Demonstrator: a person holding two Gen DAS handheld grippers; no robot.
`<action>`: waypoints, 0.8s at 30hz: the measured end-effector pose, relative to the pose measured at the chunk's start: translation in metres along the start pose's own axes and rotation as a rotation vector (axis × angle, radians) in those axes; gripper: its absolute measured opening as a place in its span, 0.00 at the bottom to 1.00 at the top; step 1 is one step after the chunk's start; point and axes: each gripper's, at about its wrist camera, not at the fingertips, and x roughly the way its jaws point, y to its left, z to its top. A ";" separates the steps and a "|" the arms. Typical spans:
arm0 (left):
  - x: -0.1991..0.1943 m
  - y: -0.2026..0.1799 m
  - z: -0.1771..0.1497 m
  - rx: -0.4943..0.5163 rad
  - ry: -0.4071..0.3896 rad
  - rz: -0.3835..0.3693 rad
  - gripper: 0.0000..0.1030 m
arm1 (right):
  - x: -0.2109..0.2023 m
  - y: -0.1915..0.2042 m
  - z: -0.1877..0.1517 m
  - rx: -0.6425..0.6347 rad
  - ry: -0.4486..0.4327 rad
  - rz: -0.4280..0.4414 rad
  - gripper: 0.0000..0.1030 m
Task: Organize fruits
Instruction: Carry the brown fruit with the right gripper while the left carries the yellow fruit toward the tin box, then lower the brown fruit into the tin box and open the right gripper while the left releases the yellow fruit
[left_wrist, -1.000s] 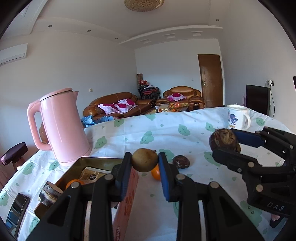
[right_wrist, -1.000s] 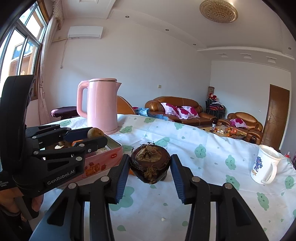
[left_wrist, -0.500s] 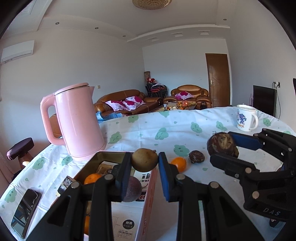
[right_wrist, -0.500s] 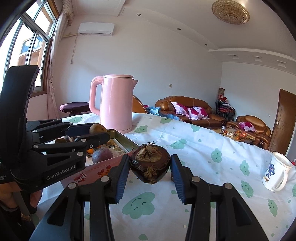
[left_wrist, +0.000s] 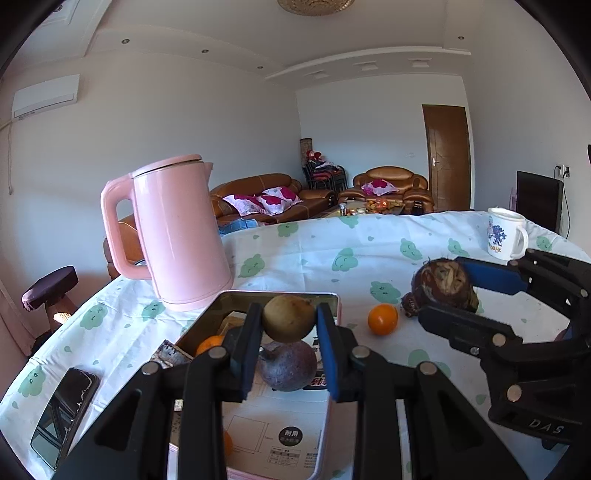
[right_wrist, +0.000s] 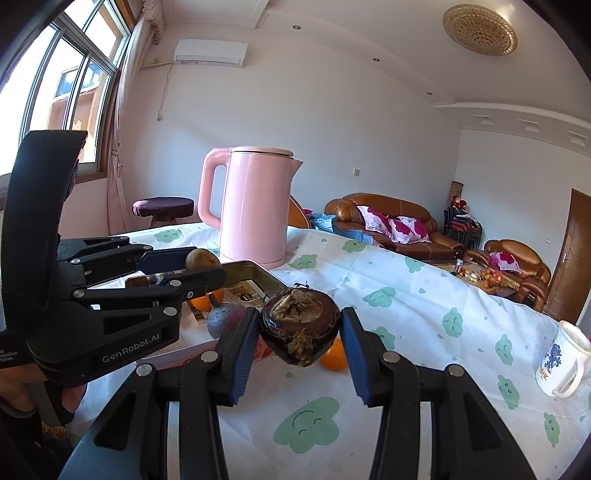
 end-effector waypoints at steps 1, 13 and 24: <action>0.000 0.002 -0.001 -0.003 0.002 0.003 0.30 | 0.001 0.002 0.002 -0.004 0.001 0.004 0.45; 0.002 0.032 -0.008 -0.041 0.025 0.049 0.30 | 0.019 0.028 0.015 -0.044 0.016 0.047 0.45; 0.009 0.049 -0.013 -0.052 0.063 0.085 0.30 | 0.039 0.044 0.017 -0.060 0.056 0.090 0.45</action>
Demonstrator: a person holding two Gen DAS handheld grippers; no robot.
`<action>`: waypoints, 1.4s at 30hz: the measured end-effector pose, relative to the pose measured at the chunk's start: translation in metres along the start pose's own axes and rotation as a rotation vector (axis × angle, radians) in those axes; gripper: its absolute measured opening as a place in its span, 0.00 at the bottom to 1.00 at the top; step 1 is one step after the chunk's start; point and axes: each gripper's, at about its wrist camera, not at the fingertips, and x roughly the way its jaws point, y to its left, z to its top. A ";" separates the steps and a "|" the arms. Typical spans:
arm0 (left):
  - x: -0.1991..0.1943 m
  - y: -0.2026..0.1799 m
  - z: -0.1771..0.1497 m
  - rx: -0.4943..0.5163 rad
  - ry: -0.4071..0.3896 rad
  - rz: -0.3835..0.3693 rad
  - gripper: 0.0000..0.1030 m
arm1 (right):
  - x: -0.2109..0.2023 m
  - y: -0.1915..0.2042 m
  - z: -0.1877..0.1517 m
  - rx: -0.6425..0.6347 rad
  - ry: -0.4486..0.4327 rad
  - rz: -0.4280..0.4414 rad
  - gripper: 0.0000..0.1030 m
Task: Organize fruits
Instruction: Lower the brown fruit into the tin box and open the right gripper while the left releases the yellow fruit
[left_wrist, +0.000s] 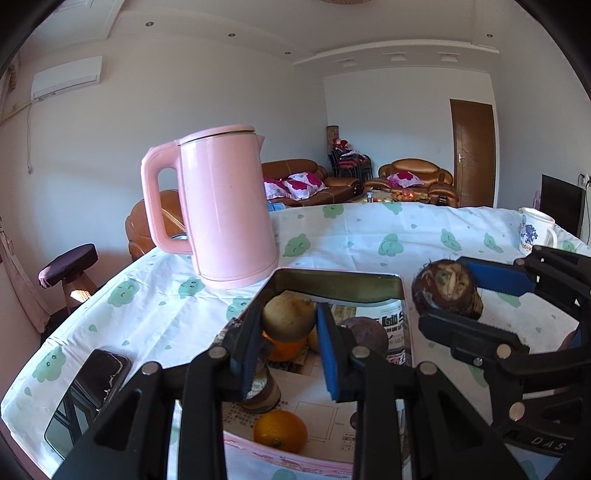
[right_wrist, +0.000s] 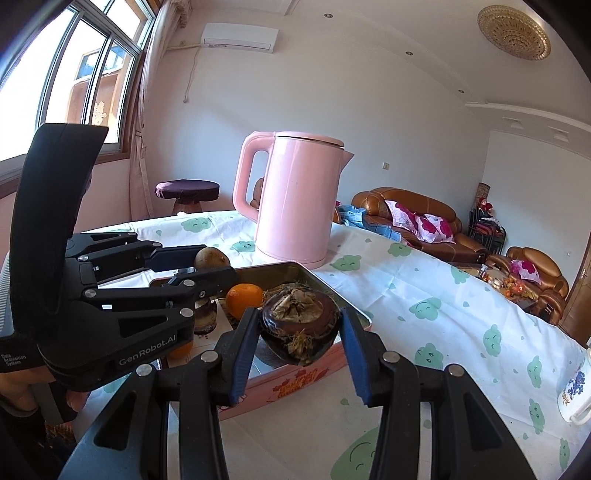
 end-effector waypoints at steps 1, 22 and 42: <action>0.001 0.001 -0.001 -0.002 0.006 -0.002 0.30 | 0.002 0.001 0.000 0.001 0.005 0.005 0.45; 0.009 0.007 -0.003 0.047 0.055 0.025 0.32 | 0.037 0.014 -0.003 -0.025 0.117 0.055 0.46; -0.006 0.004 0.003 -0.010 0.004 -0.005 0.75 | 0.007 -0.022 -0.011 0.036 0.105 0.002 0.57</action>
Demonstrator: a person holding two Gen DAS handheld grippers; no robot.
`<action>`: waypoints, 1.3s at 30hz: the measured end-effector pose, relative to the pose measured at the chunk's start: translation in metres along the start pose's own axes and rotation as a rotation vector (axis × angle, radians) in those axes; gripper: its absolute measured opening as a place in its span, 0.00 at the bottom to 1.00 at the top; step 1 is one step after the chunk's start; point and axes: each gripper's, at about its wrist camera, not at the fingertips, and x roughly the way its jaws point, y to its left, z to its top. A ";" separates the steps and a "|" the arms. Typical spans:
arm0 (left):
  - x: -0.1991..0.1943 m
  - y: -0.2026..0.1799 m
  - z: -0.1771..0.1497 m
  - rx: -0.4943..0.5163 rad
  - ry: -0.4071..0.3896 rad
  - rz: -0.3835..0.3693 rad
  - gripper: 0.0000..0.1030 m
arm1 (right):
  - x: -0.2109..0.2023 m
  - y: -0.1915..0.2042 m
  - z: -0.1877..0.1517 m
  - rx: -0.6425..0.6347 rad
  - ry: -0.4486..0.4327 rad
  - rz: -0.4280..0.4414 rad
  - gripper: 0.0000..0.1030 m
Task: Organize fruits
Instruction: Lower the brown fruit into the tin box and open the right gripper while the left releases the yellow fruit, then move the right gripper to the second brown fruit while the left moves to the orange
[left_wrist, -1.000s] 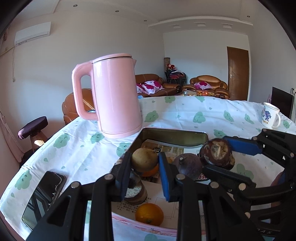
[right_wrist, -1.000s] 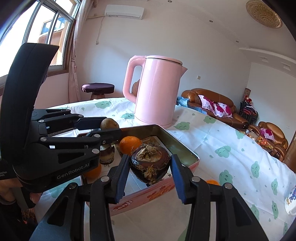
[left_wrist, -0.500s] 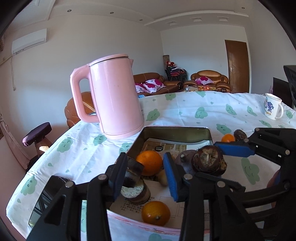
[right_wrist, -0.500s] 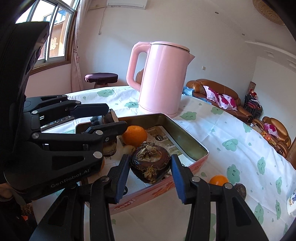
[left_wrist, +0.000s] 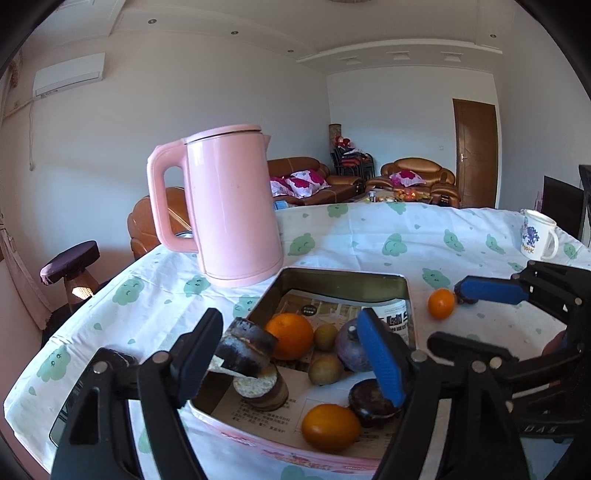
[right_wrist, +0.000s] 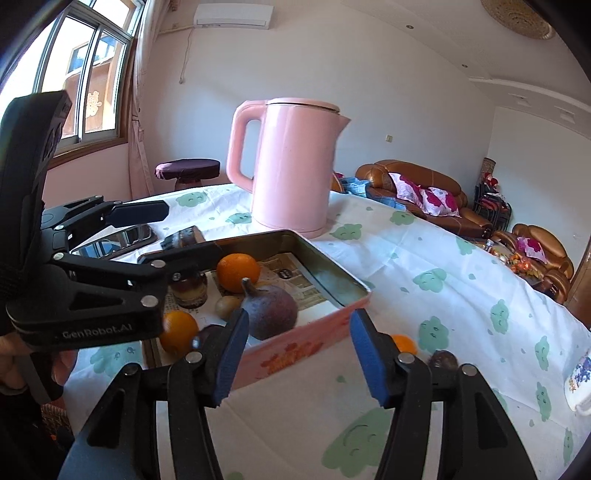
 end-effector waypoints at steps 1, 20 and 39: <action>0.000 -0.004 0.001 0.001 -0.002 -0.010 0.75 | -0.004 -0.010 -0.002 0.014 -0.001 -0.019 0.57; 0.032 -0.092 0.030 0.066 0.047 -0.153 0.76 | 0.034 -0.123 -0.024 0.292 0.210 -0.155 0.57; 0.072 -0.138 0.027 0.155 0.172 -0.208 0.76 | 0.023 -0.145 -0.042 0.296 0.232 -0.195 0.20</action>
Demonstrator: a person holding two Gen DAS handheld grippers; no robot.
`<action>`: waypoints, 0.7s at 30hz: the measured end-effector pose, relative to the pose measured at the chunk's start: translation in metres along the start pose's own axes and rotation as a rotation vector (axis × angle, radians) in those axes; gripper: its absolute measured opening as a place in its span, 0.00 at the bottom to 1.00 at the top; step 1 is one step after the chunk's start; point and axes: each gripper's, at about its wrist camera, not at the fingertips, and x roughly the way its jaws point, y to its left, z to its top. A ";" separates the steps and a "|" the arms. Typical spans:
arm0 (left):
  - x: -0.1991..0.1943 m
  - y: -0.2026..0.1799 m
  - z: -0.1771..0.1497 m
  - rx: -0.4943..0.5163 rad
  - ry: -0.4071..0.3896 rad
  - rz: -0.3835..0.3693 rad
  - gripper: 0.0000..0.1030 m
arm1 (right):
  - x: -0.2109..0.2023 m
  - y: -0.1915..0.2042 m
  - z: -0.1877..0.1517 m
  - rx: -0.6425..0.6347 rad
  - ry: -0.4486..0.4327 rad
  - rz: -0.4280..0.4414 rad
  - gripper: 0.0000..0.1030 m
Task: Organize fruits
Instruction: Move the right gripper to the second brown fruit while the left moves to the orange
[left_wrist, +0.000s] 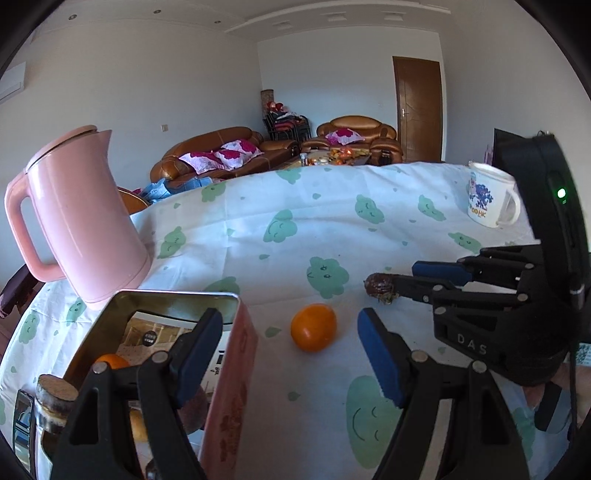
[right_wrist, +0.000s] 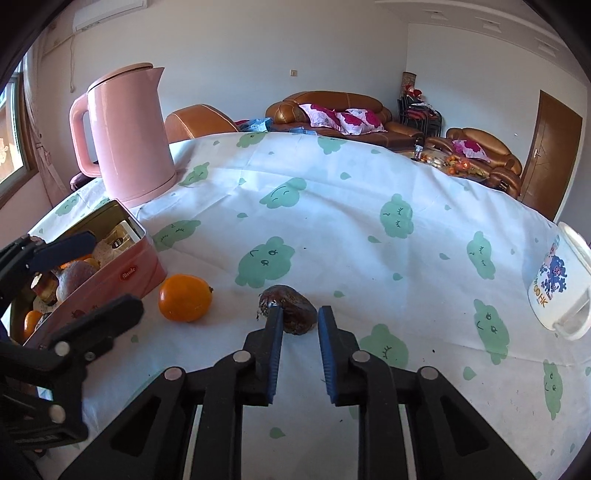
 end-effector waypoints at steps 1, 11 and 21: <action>0.007 -0.003 0.001 0.009 0.023 -0.010 0.74 | 0.000 -0.001 0.000 -0.003 0.001 0.001 0.20; 0.048 -0.012 0.004 0.023 0.168 -0.063 0.58 | 0.002 -0.008 0.000 0.032 0.009 0.017 0.21; 0.058 -0.013 0.010 0.036 0.175 -0.034 0.39 | -0.001 -0.018 0.000 0.084 -0.023 0.018 0.55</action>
